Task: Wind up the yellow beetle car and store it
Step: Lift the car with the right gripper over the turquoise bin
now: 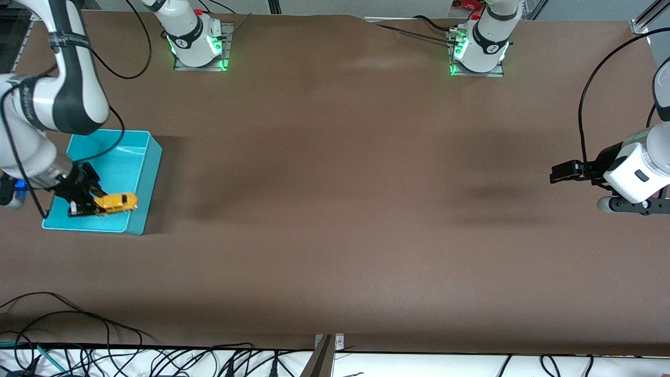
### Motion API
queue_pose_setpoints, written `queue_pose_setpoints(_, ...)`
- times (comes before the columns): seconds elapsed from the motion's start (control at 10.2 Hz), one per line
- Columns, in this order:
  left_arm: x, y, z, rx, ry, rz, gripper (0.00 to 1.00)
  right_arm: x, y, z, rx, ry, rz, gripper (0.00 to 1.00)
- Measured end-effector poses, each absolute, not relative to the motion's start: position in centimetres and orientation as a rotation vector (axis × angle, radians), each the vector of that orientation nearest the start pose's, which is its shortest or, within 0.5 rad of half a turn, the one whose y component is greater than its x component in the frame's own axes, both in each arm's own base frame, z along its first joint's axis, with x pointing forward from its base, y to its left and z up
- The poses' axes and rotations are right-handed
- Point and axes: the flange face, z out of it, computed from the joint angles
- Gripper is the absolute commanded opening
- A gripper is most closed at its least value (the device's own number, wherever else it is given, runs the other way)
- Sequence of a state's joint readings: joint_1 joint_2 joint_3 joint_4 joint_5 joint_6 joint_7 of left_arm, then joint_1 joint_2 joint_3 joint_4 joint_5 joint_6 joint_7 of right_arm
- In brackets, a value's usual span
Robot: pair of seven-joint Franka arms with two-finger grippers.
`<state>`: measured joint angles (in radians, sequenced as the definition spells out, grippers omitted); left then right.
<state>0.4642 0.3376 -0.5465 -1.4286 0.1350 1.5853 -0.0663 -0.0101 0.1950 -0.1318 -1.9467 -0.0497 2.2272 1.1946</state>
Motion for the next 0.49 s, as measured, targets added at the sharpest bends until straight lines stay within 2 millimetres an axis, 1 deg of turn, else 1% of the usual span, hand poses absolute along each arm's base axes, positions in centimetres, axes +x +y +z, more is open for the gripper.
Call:
queue_pose_setpoints(0.1,63.6,1.0,51.4,-3.164,0.021,0.215,1.00,57.5,-11.2,37.7,-2.554,1.890,-0.110,0.00)
queue_pose_setpoints(0.2,63.6,1.0,51.4,-3.164,0.021,0.215,1.00,55.3,-13.5,36.1,-2.585,1.882,-0.050,0.00)
queue_pose_setpoints(0.29,63.6,1.0,51.4,-3.164,0.021,0.215,1.00,53.4,-15.3,34.5,-2.609,1.877,0.012,0.00)
queue_pose_setpoints(0.49,63.7,1.0,51.4,-3.164,0.021,0.215,1.00,50.5,-17.8,31.5,-2.642,1.862,0.098,0.00)
